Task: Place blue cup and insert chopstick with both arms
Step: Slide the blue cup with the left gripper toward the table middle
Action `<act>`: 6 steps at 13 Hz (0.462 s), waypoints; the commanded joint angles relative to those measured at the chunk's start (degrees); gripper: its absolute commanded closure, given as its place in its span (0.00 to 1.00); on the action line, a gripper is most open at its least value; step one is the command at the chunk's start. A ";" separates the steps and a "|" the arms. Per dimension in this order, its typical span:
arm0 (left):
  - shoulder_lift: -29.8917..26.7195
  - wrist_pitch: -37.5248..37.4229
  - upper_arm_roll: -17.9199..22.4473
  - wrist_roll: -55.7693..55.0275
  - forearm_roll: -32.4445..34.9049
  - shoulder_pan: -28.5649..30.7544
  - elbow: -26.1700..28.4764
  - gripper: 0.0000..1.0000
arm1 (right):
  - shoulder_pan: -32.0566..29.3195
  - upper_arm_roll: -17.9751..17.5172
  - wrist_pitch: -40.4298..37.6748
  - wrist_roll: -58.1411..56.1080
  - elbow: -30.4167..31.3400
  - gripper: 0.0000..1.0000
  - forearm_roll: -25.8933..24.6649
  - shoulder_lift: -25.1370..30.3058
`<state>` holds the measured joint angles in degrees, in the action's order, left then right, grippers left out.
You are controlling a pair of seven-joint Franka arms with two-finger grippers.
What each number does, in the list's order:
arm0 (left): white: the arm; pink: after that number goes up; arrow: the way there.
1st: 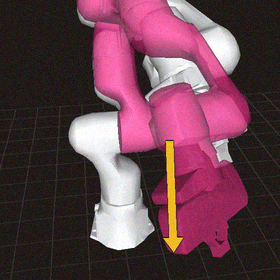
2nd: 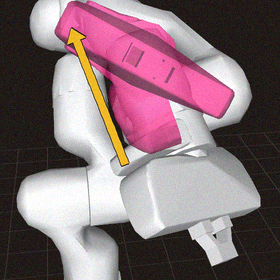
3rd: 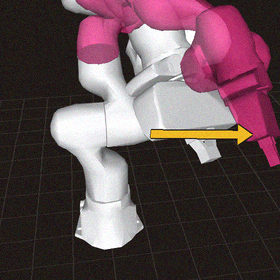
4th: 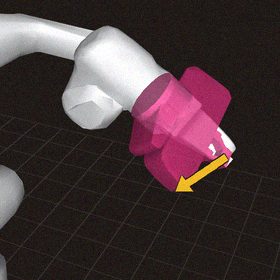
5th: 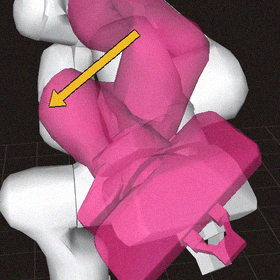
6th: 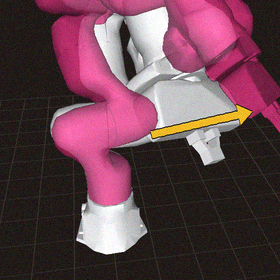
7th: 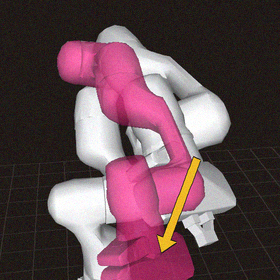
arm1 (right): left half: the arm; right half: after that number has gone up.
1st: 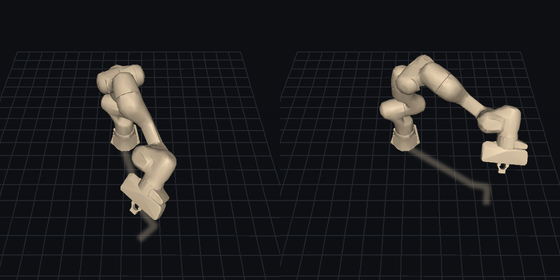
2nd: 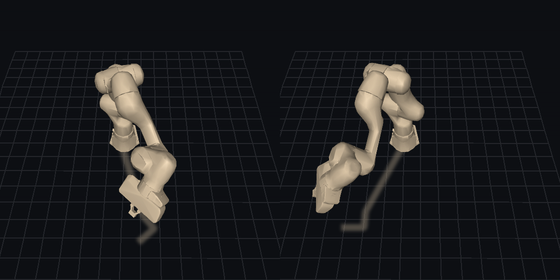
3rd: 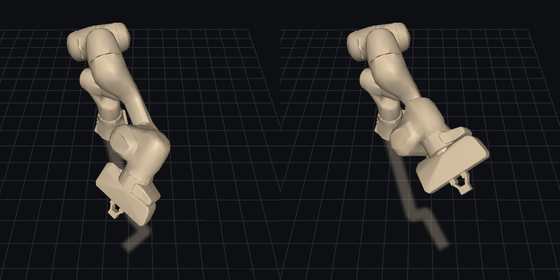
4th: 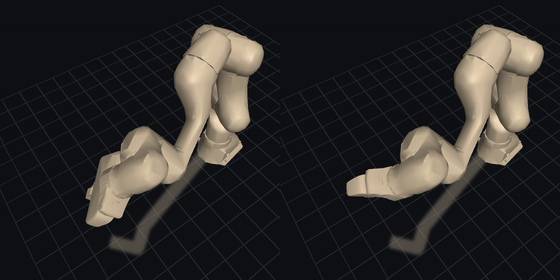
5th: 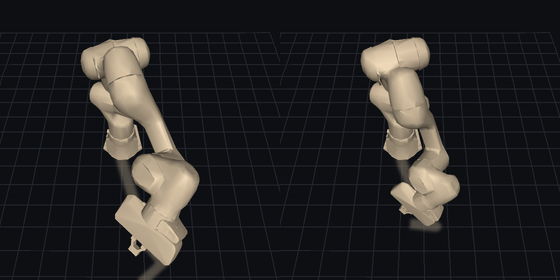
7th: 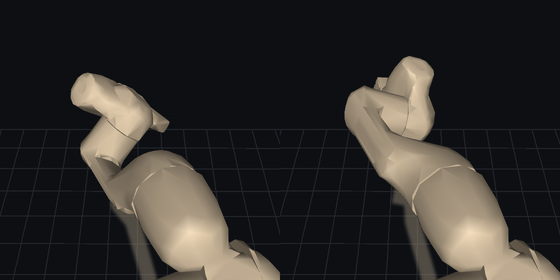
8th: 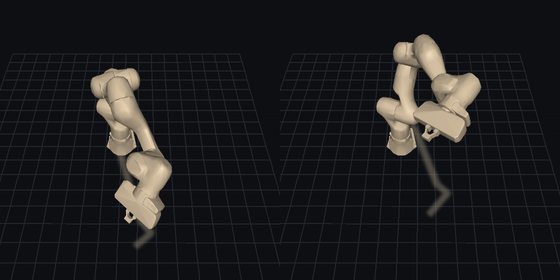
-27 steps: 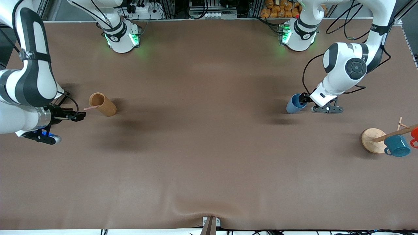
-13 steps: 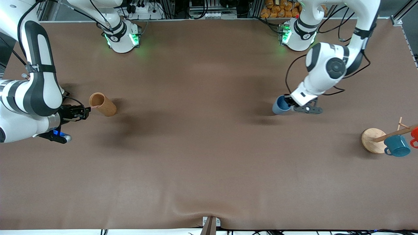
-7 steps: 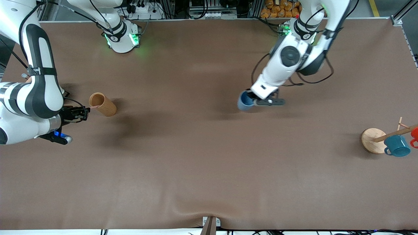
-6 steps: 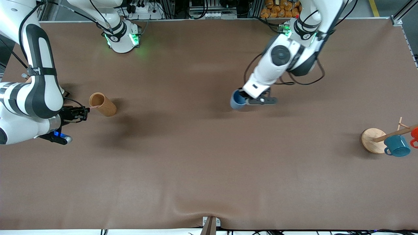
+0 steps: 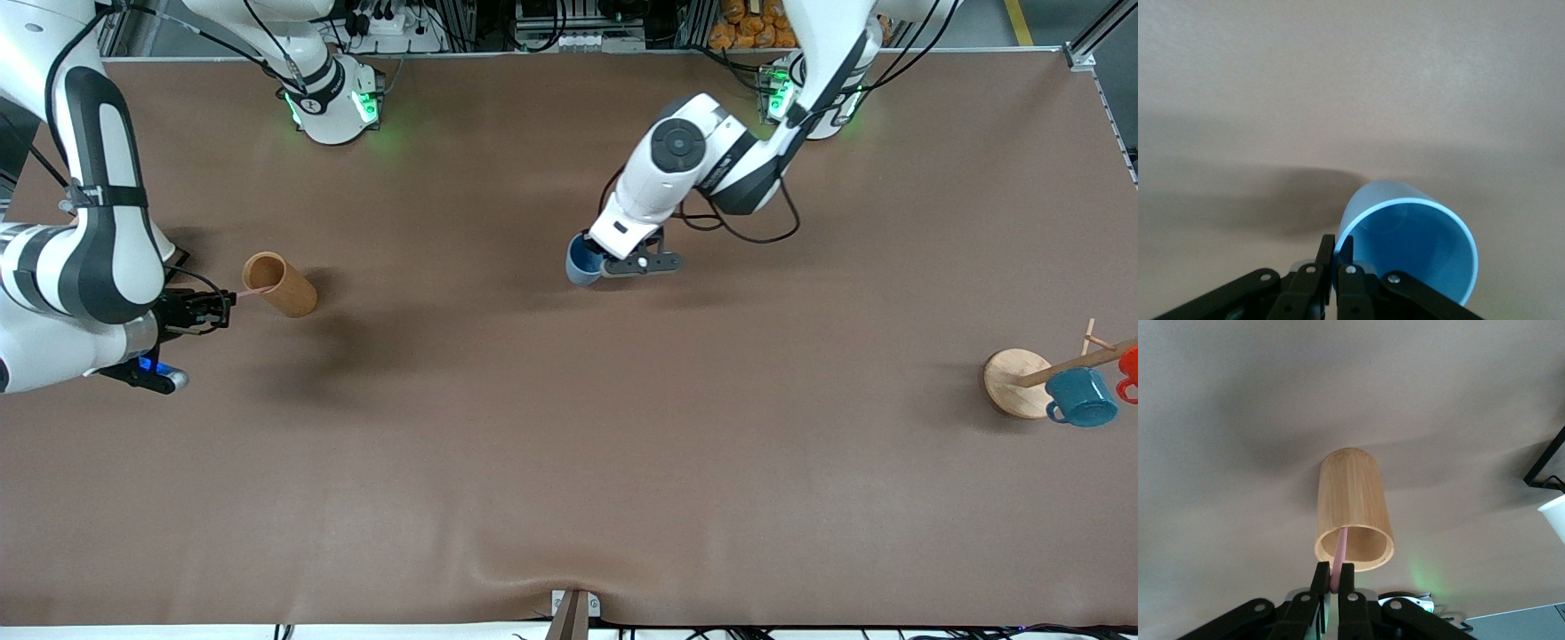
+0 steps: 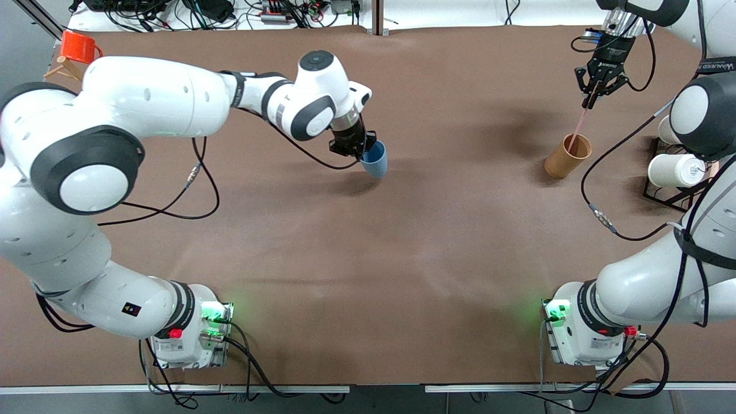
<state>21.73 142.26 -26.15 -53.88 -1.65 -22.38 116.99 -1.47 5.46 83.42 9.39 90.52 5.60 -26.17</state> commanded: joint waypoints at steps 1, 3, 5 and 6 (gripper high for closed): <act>4.36 -0.22 0.48 -7.00 4.62 -2.83 -4.65 1.00 | -0.46 -0.10 -1.15 -1.04 -1.49 0.97 -0.06 -0.29; 5.68 -0.22 0.57 -8.69 7.18 -3.28 -5.71 1.00 | -0.11 -0.10 -1.85 -0.95 -1.49 1.00 0.03 -0.02; 5.87 -0.22 0.57 -10.01 7.89 -3.28 -5.89 0.54 | 0.24 -0.19 -3.69 -0.95 -2.19 1.00 0.03 0.24; 5.69 -0.22 0.48 -10.10 7.89 -3.19 -5.89 0.04 | 0.24 -0.19 -5.18 -0.95 -2.63 1.00 0.03 0.85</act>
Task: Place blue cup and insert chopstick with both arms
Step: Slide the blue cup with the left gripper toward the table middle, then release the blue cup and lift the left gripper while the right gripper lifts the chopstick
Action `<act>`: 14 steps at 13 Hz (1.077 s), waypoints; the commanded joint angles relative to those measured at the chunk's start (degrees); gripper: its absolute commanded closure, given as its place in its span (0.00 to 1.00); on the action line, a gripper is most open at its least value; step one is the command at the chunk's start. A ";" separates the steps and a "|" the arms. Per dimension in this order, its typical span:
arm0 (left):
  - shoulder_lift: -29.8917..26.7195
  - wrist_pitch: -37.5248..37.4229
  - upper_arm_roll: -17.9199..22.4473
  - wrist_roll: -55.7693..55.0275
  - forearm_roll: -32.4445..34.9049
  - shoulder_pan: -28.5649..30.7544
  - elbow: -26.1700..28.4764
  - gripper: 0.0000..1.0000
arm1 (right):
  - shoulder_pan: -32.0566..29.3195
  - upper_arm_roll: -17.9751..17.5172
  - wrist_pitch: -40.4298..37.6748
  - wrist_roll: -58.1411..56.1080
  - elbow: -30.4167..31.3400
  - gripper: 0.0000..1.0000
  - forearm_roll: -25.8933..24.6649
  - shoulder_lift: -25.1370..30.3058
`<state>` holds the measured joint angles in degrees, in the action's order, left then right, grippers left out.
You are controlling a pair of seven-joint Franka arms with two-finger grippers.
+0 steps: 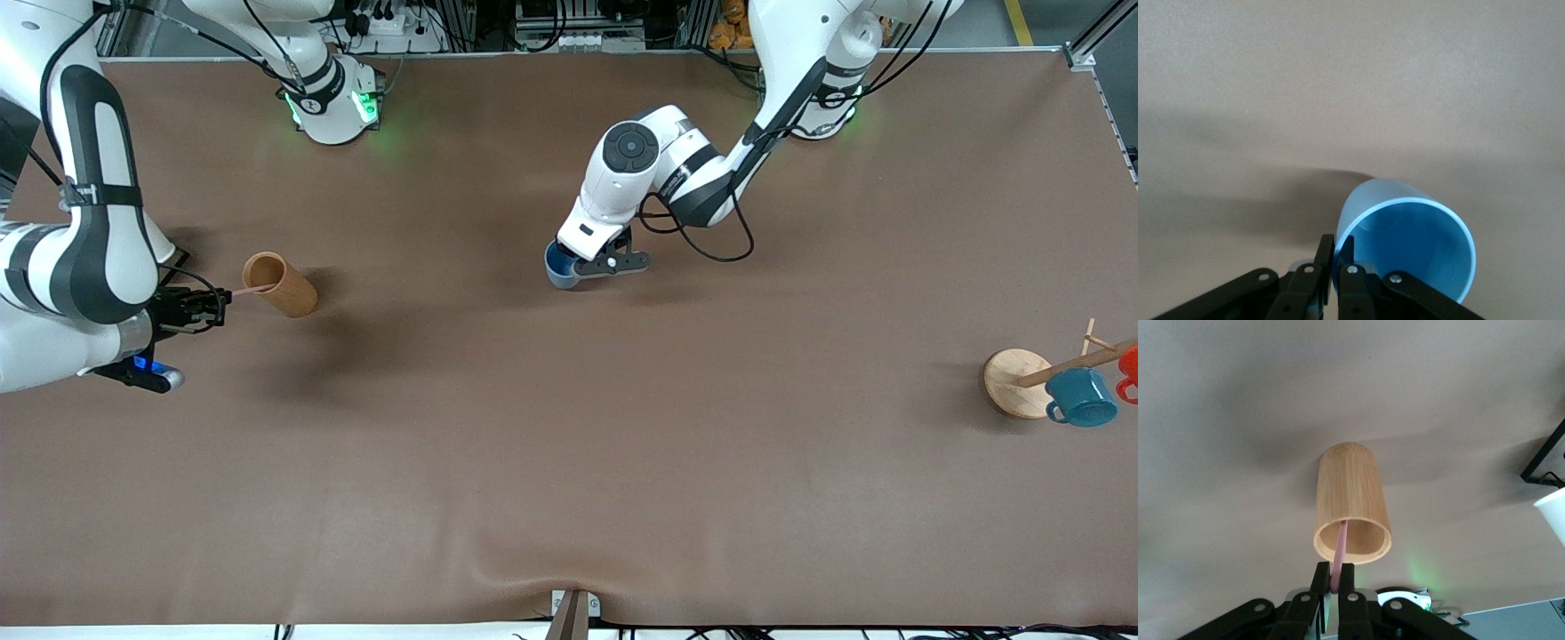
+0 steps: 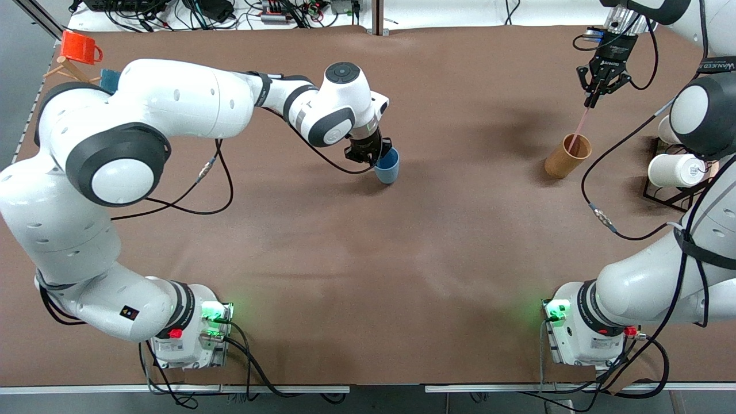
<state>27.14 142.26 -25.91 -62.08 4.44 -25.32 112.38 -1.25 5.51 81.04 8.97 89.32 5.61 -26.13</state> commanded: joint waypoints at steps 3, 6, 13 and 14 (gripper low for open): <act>-2.69 -1.01 0.34 -2.78 1.80 0.79 -1.29 0.00 | 0.90 -0.41 -6.23 -0.53 -3.35 1.00 -1.03 3.19; -7.35 -8.01 0.34 -2.78 1.71 3.60 -4.52 0.00 | 1.42 -0.67 -14.04 -0.53 -11.42 1.00 -0.95 3.46; -11.22 -35.11 0.16 13.79 1.45 16.86 -20.45 0.00 | 6.96 -5.75 -17.68 11.89 -25.42 1.00 3.86 4.25; -12.45 -35.73 0.25 16.61 1.27 18.97 -20.45 0.00 | 6.96 -7.77 -16.28 18.21 -25.51 1.00 6.84 4.25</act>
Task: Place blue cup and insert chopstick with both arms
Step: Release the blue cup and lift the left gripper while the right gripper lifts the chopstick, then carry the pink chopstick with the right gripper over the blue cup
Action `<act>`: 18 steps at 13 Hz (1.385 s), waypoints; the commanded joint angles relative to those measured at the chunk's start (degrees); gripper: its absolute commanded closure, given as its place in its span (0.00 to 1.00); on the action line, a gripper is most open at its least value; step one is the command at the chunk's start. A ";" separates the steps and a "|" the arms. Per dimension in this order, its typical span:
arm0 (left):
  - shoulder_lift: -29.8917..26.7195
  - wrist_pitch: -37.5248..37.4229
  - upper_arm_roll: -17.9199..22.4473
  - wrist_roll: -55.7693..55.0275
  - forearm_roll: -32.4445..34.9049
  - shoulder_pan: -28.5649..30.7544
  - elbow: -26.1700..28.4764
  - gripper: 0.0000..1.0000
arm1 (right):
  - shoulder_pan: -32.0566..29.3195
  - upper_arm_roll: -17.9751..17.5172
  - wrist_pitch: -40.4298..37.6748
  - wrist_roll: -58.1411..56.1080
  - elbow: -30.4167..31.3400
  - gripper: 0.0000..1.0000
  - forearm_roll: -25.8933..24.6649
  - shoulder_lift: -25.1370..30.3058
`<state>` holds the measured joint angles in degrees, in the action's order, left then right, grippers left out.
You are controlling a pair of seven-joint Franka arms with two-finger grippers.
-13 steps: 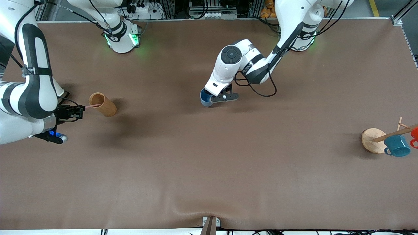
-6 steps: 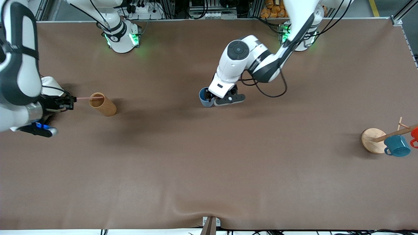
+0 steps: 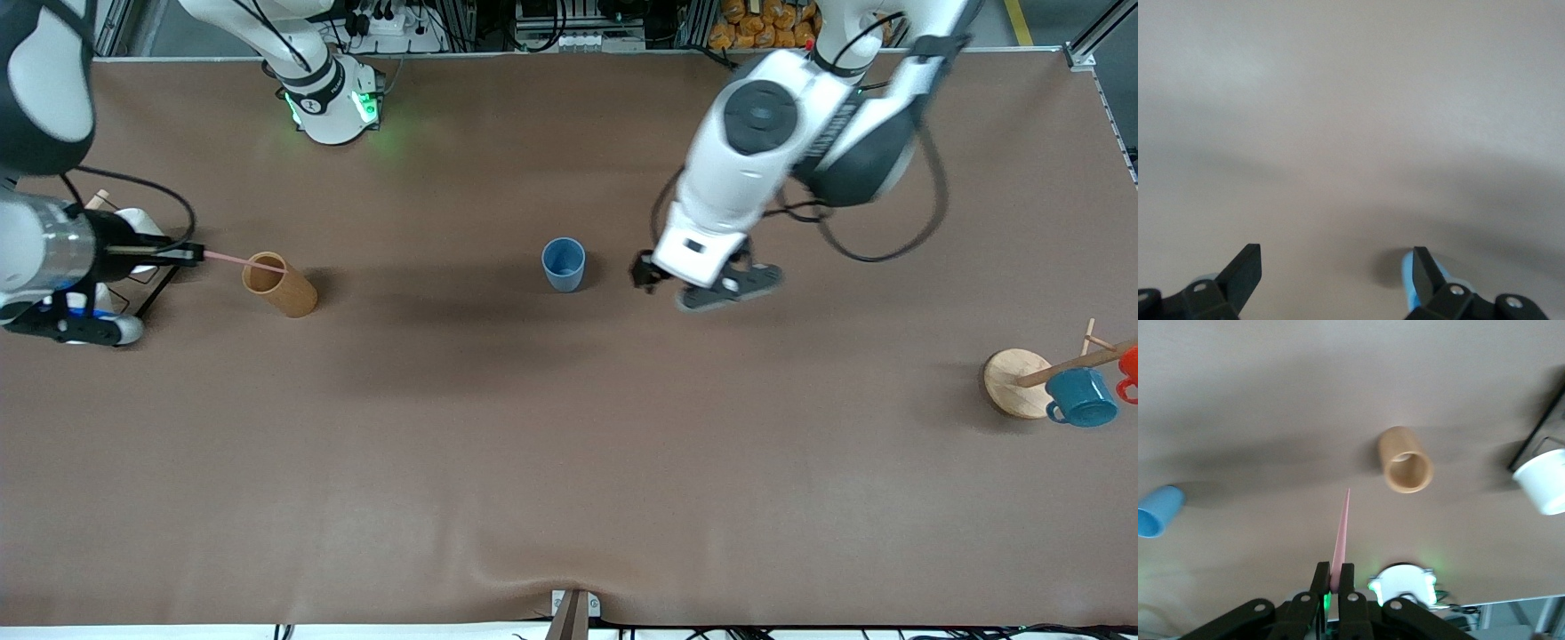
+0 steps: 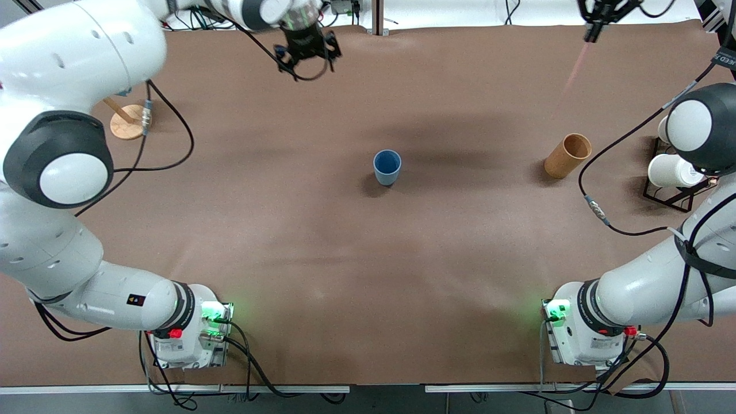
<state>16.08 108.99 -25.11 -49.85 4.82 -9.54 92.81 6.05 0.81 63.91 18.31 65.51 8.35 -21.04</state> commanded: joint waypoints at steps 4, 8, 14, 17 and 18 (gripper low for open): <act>-3.78 -5.36 -0.56 12.49 0.98 8.74 -0.96 0.00 | 2.63 -10.81 12.53 34.02 1.36 1.00 9.76 -1.28; -5.53 -7.21 -0.47 19.42 1.42 12.69 -1.31 0.00 | 10.71 -11.97 23.25 43.89 8.57 1.00 9.85 -1.55; -6.15 -9.14 -0.47 28.22 1.42 17.36 -1.93 0.00 | 14.60 -11.97 27.59 49.89 8.67 1.00 15.72 -4.54; -6.94 -10.73 0.58 32.17 1.42 18.32 -2.98 0.00 | 17.23 -11.97 28.73 52.35 8.85 1.00 15.74 -5.68; -7.12 -11.34 0.58 32.80 1.42 18.94 -3.16 0.00 | 18.02 -11.97 28.82 52.36 10.07 1.00 15.74 -5.94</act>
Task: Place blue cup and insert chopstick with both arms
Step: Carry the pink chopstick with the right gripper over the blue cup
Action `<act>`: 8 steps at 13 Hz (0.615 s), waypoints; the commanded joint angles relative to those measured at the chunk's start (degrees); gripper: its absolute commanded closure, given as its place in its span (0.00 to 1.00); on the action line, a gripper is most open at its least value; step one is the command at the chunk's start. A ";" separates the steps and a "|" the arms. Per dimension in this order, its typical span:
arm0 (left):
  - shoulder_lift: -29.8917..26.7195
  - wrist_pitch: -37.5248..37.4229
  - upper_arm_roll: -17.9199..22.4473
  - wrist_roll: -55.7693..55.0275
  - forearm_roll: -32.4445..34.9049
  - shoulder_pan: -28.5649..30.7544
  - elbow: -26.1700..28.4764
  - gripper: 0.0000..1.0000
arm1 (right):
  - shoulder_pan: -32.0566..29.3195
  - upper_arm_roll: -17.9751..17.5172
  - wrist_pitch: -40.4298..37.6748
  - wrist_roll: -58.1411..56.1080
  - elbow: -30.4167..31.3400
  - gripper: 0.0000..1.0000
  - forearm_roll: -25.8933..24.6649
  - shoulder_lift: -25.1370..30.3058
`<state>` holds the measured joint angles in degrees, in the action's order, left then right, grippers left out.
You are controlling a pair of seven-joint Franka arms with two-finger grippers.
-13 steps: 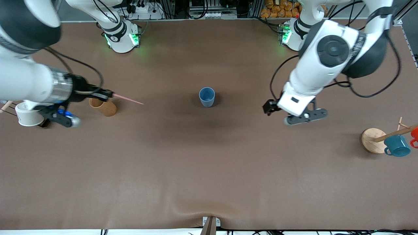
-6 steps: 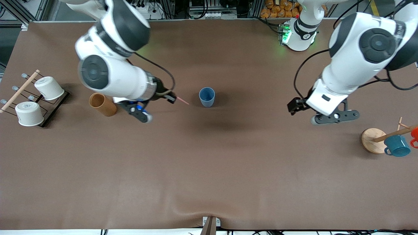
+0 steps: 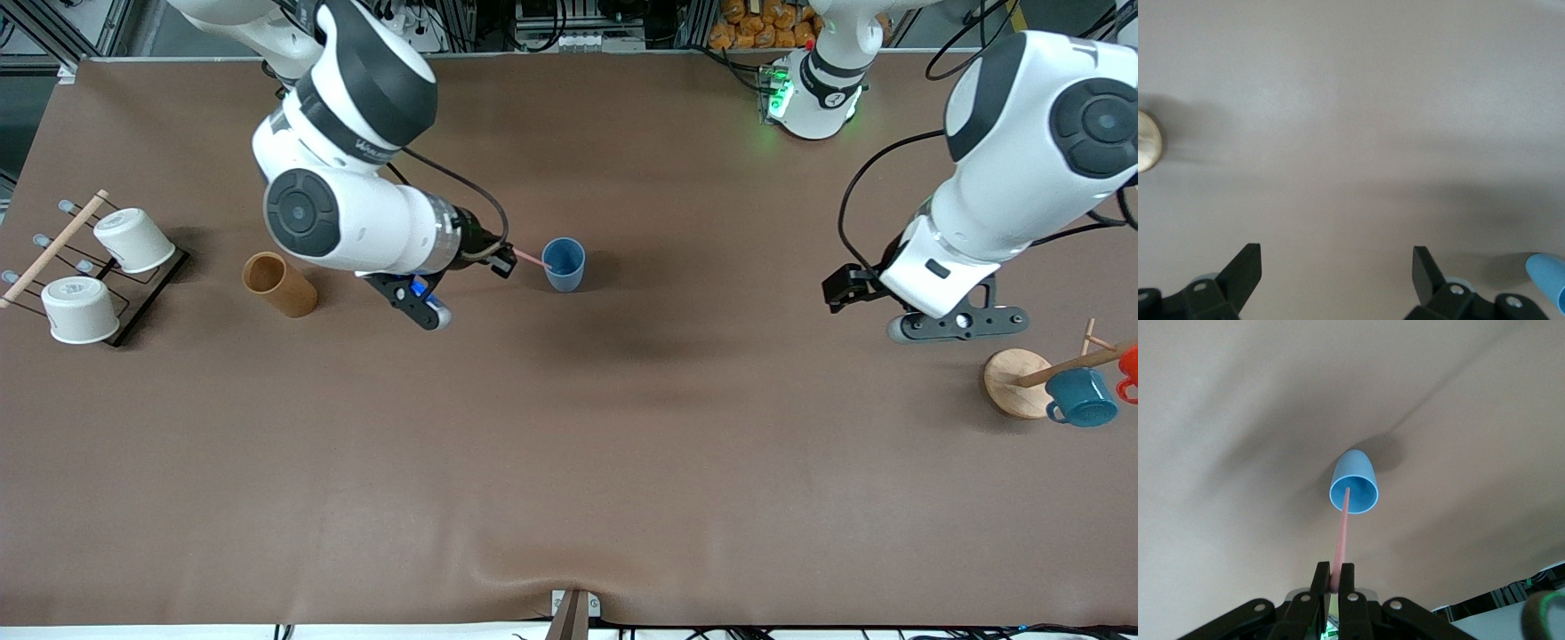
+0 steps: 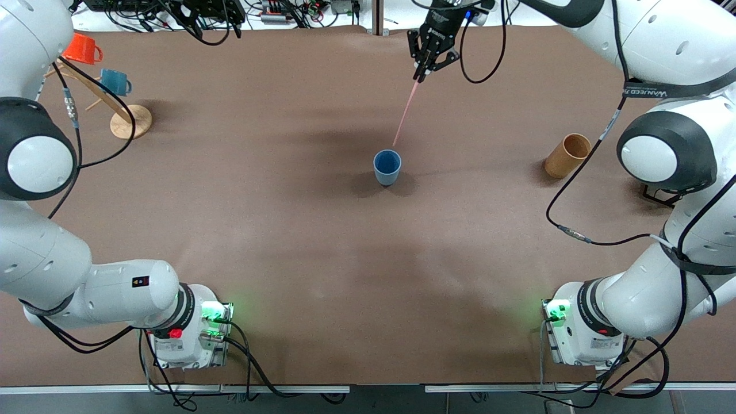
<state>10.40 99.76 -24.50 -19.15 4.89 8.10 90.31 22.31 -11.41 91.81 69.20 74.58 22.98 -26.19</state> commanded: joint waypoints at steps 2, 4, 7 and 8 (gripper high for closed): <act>-1.70 -3.43 -0.02 2.18 1.35 2.18 -1.62 0.00 | 2.91 0.33 1.61 1.55 2.93 1.00 0.40 -0.79; -2.14 -5.10 0.06 2.18 1.35 2.80 -2.42 0.00 | 3.35 0.33 5.02 1.46 6.17 1.00 0.23 -0.70; -2.75 -5.98 -0.02 2.27 1.44 3.50 -2.60 0.00 | 4.05 0.33 7.24 1.81 7.16 0.53 0.40 -2.45; -3.28 -6.51 -0.02 3.05 1.44 3.50 -2.60 0.00 | 4.14 0.33 7.24 3.82 7.16 0.01 0.32 -3.24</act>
<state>8.63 95.12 -24.19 -17.54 4.89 11.24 88.01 25.97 -11.39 98.52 70.44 81.65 22.97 -28.37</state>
